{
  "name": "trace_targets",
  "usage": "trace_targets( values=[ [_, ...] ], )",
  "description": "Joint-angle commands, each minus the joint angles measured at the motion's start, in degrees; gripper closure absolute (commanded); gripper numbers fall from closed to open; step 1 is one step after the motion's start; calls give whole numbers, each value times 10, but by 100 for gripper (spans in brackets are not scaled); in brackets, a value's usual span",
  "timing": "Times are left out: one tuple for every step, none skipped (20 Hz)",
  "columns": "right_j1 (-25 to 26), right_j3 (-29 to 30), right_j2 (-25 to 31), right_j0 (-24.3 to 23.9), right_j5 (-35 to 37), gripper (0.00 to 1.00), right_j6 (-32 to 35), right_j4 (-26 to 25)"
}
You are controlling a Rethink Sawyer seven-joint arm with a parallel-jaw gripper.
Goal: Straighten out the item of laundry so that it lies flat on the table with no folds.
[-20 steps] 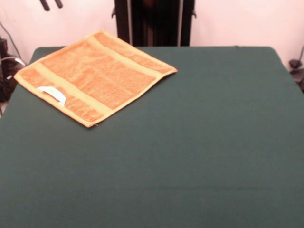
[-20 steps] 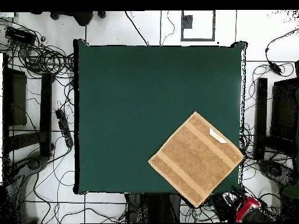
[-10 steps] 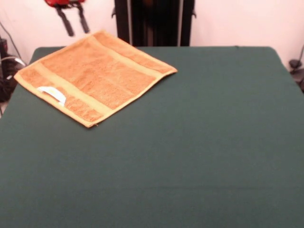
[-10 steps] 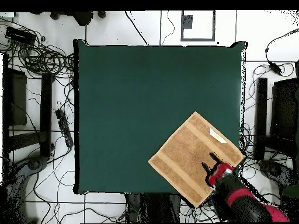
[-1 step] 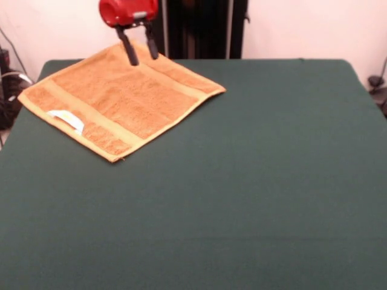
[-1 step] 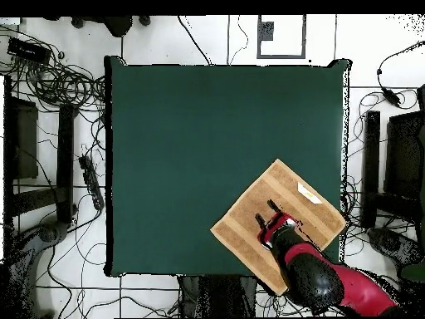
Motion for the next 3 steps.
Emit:
trace_targets(
  values=[
    [-4,-8,-63,49,-22,0,187,37],
    [-4,-10,-67,55,-22,0,189,36],
    [-3,-12,-71,60,-22,0,191,35]
  ],
)
